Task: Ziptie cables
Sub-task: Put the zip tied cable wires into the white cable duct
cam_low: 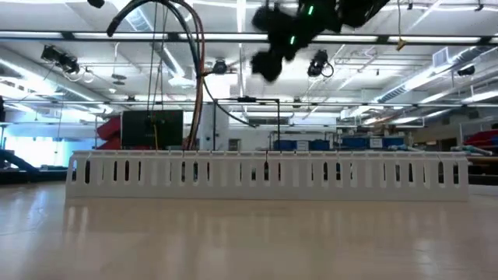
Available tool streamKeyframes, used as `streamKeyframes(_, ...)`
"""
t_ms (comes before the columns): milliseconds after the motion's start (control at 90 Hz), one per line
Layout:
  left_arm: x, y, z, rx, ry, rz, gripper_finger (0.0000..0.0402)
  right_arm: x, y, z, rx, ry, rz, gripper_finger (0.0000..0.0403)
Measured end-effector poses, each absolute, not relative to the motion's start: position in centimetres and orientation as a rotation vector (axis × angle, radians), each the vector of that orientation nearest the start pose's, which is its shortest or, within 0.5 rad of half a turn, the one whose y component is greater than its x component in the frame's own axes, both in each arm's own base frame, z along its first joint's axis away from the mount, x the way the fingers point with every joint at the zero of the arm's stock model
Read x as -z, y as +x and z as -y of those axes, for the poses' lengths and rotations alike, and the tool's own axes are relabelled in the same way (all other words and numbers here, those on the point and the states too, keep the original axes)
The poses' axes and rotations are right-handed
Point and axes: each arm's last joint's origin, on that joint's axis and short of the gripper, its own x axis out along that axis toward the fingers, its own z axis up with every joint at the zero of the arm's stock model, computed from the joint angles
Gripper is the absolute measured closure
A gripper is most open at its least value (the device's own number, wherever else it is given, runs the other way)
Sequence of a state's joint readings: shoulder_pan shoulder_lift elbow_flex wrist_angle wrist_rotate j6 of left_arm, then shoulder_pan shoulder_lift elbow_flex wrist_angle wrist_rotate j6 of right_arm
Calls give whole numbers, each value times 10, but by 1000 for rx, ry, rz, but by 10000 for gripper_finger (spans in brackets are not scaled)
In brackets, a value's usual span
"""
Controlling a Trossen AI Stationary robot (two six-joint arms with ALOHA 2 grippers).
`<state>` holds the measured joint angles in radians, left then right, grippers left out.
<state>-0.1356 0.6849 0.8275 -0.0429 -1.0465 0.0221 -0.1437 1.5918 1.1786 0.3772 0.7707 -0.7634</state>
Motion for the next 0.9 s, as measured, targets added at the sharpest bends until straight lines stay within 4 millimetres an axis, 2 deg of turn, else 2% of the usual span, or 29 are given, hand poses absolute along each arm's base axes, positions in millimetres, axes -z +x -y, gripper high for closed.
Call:
streamKeyframes(156,-381,131,-9,-984,-23,88,401,-379,317,53,879,-636,-157,188)
streamKeyframes(233,-384,129,-11,-1018,-16,88,401,-400,297,43,854,-559,-62,188)
streamKeyframes(311,-388,127,-12,-1039,-12,90,401,-411,281,31,748,-491,-11,188)
streamKeyframes(411,-393,126,-13,-1028,-20,107,401,-415,265,18,477,-359,26,188)
streamKeyframes(500,-403,125,-12,-970,-42,155,401,-408,261,10,192,-218,-18,188)
streamKeyframes(589,-418,126,-11,-890,-72,226,401,-390,271,3,16,-138,-101,188)
streamKeyframes(778,-448,133,-8,-795,-86,290,401,-340,315,-17,-54,-74,-175,188)
streamKeyframes(900,-457,150,-6,-763,-82,284,401,-315,353,-29,-57,-68,-76,188)
